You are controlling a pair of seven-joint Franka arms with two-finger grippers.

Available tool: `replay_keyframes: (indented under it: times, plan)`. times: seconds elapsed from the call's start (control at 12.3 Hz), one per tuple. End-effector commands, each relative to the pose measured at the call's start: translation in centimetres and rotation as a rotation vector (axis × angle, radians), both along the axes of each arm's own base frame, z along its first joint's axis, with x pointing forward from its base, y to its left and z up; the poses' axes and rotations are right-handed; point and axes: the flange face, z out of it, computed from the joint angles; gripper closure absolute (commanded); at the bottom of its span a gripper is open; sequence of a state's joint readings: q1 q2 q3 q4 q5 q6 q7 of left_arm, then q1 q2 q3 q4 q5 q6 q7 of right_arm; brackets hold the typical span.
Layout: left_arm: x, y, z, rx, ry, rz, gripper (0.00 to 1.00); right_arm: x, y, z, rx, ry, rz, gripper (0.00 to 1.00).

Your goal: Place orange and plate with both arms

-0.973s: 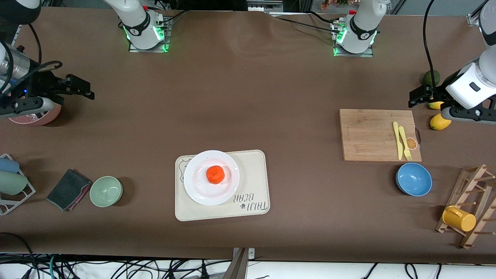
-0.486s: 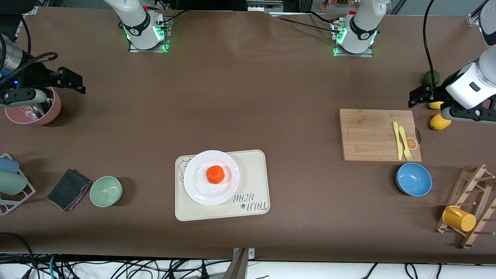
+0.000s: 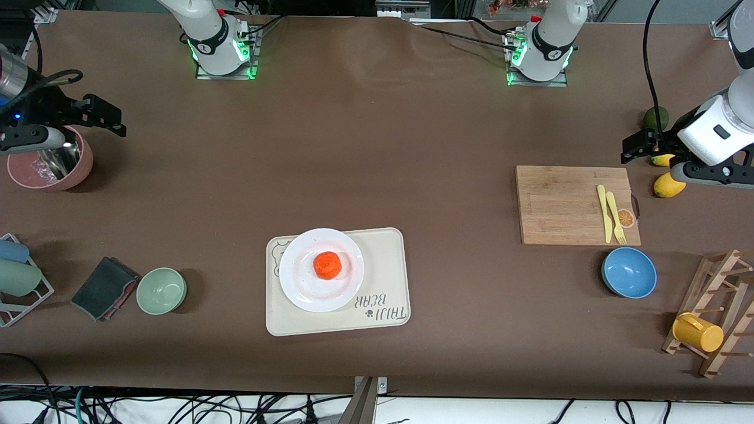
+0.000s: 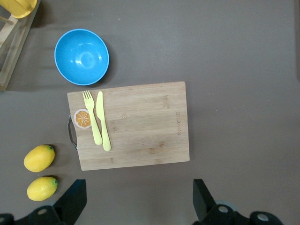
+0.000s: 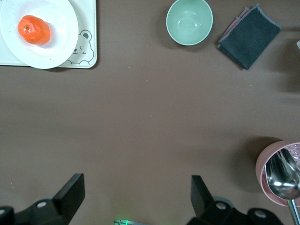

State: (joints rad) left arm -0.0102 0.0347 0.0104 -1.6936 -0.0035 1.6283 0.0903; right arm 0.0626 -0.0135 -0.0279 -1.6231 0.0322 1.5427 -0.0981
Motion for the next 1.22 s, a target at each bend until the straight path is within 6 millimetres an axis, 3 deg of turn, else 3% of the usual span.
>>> replay_keyframes:
  times: [0.0, 1.14]
  plan:
    - [0.11, 0.01, 0.53, 0.017, 0.001, -0.026, 0.0, -0.34, -0.18, 0.75, -0.01, -0.003, 0.006, 0.0]
    - [0.15, 0.01, 0.44, 0.017, 0.003, -0.026, 0.0, -0.25, -0.2, 0.68, 0.0, 0.013, -0.015, 0.0]
